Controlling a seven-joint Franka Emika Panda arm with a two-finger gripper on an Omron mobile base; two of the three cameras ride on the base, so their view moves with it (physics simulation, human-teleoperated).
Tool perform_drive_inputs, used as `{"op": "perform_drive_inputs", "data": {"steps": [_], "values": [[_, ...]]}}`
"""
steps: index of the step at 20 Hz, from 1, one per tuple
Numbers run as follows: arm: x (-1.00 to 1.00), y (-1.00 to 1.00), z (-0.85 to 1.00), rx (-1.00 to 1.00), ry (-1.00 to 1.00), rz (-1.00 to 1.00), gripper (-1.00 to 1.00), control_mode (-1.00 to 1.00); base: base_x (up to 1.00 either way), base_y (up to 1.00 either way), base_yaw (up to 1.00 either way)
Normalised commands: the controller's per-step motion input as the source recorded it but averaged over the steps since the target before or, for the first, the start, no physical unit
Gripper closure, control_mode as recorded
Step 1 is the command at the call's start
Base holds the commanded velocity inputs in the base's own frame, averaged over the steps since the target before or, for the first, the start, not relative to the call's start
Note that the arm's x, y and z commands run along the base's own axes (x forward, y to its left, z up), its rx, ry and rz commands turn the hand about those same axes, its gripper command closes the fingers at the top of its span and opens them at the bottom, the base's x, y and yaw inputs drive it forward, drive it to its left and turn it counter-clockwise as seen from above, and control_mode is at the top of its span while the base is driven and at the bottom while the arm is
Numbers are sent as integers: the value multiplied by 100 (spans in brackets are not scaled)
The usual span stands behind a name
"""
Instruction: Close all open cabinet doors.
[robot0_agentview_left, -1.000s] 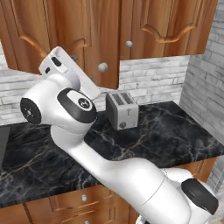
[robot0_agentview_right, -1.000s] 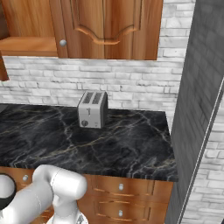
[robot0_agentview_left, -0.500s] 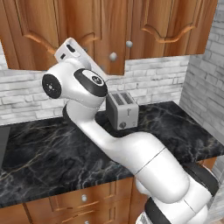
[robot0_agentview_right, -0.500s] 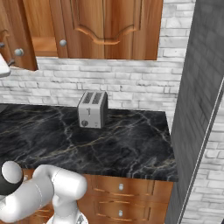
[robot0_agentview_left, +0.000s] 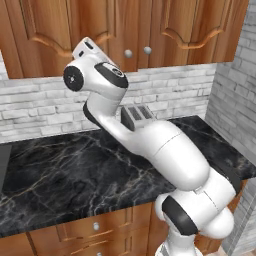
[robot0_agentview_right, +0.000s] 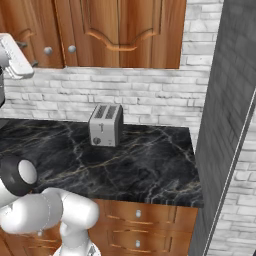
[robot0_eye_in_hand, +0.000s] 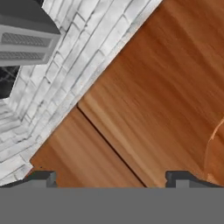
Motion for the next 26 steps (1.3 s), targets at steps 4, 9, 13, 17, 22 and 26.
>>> {"op": "perform_drive_inputs", "data": {"steps": [4, 9, 13, 17, 22, 26], "values": [[83, -31, 0, 0, 6, 0, -100, -100, 0, 0, 0], [79, -29, -1, 0, 9, 0, -100, -100, 0, 0, 0], [17, -15, -35, 0, 5, 0, -100, -100, 0, 0, 0], [-46, -11, -66, 0, 0, 0, -100, -100, 0, 0, 0], [-74, -11, -49, 0, 0, 0, -100, -100, 0, 0, 0], [-99, -12, -2, 2, 0, -5, -100, -100, 0, 0, 0]]}}
